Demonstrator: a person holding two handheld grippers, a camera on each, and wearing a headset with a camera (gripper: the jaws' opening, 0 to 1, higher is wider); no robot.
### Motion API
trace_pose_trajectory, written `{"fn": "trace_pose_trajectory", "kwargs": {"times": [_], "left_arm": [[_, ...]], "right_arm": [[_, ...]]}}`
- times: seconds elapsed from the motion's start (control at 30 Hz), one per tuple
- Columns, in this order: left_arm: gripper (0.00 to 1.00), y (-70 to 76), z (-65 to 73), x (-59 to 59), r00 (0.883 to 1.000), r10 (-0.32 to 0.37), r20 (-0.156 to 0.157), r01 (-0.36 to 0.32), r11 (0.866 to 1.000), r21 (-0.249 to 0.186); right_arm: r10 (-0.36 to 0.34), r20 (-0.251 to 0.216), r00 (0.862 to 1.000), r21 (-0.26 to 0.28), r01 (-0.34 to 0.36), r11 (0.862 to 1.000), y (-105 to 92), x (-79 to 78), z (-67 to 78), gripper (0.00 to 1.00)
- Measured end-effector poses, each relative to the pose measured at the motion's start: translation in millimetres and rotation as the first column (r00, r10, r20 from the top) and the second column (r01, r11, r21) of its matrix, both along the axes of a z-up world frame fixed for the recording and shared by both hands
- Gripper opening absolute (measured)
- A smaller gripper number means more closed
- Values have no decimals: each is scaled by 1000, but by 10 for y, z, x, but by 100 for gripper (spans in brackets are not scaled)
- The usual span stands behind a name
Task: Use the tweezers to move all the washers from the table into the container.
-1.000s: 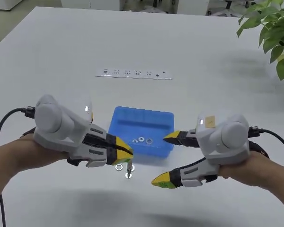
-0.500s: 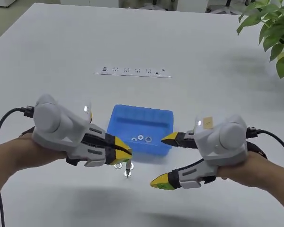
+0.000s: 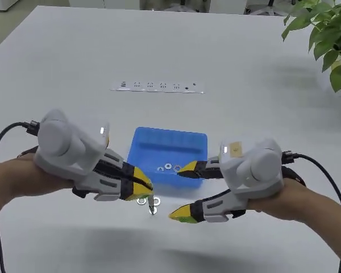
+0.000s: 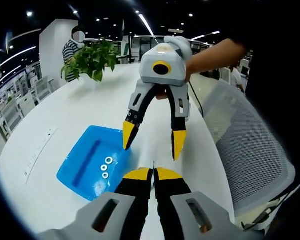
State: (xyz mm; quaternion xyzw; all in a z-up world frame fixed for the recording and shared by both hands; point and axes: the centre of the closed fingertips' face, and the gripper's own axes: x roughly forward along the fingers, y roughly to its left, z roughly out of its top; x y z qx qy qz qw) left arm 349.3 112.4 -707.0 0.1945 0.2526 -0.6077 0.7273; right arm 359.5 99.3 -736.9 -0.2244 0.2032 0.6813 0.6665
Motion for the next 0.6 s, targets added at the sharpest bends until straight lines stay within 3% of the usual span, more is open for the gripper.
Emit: {"fn": "trace_pose_trajectory", "kwargs": {"times": [0.6], "left_arm": [[6,14,-15,-15,1000,-25,-7,25,999,29]], "right_arm": [[121,26,992,-71,-119,990,259,-119,-229,26]]}}
